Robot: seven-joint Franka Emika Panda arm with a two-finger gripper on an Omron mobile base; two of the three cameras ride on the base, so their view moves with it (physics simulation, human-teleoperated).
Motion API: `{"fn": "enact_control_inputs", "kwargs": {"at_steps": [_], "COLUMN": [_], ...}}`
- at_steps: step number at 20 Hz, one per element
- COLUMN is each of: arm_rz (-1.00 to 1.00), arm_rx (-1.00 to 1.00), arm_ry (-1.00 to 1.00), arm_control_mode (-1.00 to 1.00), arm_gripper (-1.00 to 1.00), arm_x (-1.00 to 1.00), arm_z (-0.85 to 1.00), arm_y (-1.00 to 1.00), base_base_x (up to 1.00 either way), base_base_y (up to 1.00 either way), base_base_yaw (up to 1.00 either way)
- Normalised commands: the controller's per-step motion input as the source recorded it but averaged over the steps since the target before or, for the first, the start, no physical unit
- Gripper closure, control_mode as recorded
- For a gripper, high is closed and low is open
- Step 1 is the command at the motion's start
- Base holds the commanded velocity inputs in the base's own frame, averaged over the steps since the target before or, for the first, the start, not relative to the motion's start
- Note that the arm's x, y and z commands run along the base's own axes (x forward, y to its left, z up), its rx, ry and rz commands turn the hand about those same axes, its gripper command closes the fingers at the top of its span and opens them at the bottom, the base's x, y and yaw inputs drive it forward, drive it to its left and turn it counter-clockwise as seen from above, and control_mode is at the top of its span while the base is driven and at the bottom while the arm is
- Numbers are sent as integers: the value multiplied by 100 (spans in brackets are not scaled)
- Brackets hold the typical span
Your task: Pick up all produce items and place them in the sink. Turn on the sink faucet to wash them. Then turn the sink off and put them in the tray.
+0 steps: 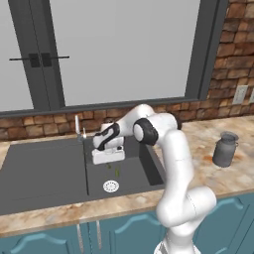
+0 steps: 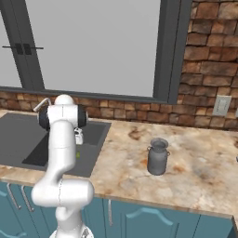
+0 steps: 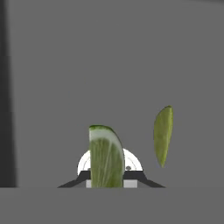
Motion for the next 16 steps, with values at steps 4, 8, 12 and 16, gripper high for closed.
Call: {"fn": "enact_control_inputs", "kwargs": {"at_steps": [4,8,12,16], "arm_rz": [0,0,0,0], "arm_rx": [1,0,0,0], "arm_ry": [-10,-11,-3,-4], "arm_control_mode": [-100,-100,-100,-100], "arm_gripper": [100,100,100,100], "arm_x": [-70,-95,-74,-30], "arm_z": [94,76,53,55], "arm_y": [-5,-21,-45,-37], "base_base_x": [0,0,0,0], "base_base_y": [0,0,0,0], "base_base_yaw": [0,0,0,0]}}
